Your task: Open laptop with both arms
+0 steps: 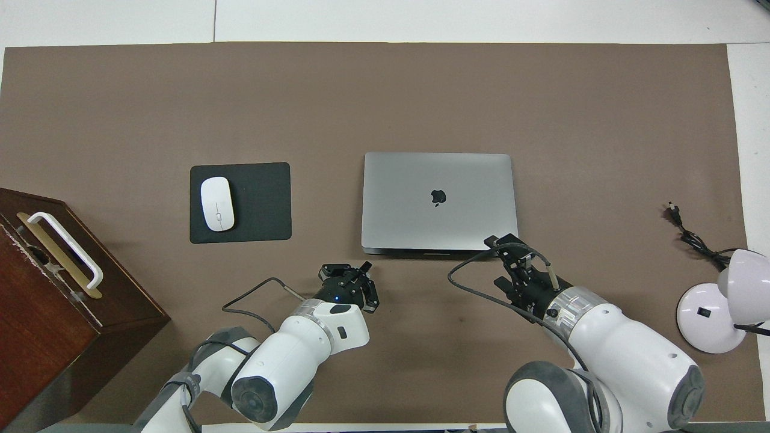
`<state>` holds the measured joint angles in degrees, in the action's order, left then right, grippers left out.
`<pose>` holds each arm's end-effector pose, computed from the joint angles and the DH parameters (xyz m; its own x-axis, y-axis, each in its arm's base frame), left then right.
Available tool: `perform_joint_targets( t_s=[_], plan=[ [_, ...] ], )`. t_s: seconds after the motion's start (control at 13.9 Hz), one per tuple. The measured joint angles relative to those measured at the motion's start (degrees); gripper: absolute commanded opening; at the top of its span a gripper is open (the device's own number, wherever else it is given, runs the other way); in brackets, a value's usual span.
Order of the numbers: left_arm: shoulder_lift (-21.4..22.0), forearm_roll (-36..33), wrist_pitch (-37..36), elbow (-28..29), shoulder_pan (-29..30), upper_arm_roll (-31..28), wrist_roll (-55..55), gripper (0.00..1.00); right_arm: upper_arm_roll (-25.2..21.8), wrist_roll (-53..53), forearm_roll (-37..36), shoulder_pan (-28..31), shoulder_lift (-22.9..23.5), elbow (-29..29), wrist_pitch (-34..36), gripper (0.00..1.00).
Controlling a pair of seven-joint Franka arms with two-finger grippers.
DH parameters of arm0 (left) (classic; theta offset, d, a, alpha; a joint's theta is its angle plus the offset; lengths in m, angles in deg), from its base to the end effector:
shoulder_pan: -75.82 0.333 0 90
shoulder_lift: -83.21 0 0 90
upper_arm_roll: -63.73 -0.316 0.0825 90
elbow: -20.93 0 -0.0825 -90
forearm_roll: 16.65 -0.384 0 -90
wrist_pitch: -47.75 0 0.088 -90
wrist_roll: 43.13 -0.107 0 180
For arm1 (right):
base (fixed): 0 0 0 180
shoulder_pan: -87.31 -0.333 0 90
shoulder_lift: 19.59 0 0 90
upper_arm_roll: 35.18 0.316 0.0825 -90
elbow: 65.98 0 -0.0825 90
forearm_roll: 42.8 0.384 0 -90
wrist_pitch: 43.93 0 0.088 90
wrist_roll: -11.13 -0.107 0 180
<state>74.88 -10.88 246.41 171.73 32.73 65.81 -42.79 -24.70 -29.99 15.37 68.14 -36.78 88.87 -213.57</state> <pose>0.3444 -0.3298 0.2776 0.6144 -0.4695 0.6341 -0.6353 -0.7710 0.0448 0.3876 0.1530 0.3665 0.4516 -0.8777 -0.1603 -0.7643 -0.2879 -0.5770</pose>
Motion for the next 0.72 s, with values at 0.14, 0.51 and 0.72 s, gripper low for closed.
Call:
perform_joint_targets(
  t_s=[0.14,0.51,0.72],
  plan=[
    [-0.9,0.0,0.0,-0.7,0.0,-0.1,-0.3,0.0,0.1,0.0,0.0,0.0,1.1,-0.2,0.0,1.0],
    [-3.6,0.0,0.0,-3.4,0.0,-0.5,-1.1,0.0,1.6,0.0,1.7,0.0,3.5,-1.1,0.0,1.0],
    [-3.9,0.0,0.0,-3.8,0.1,-1.0,-1.8,0.0,1.8,0.0,1.8,0.0,4.7,-2.0,0.0,1.0]
  ],
)
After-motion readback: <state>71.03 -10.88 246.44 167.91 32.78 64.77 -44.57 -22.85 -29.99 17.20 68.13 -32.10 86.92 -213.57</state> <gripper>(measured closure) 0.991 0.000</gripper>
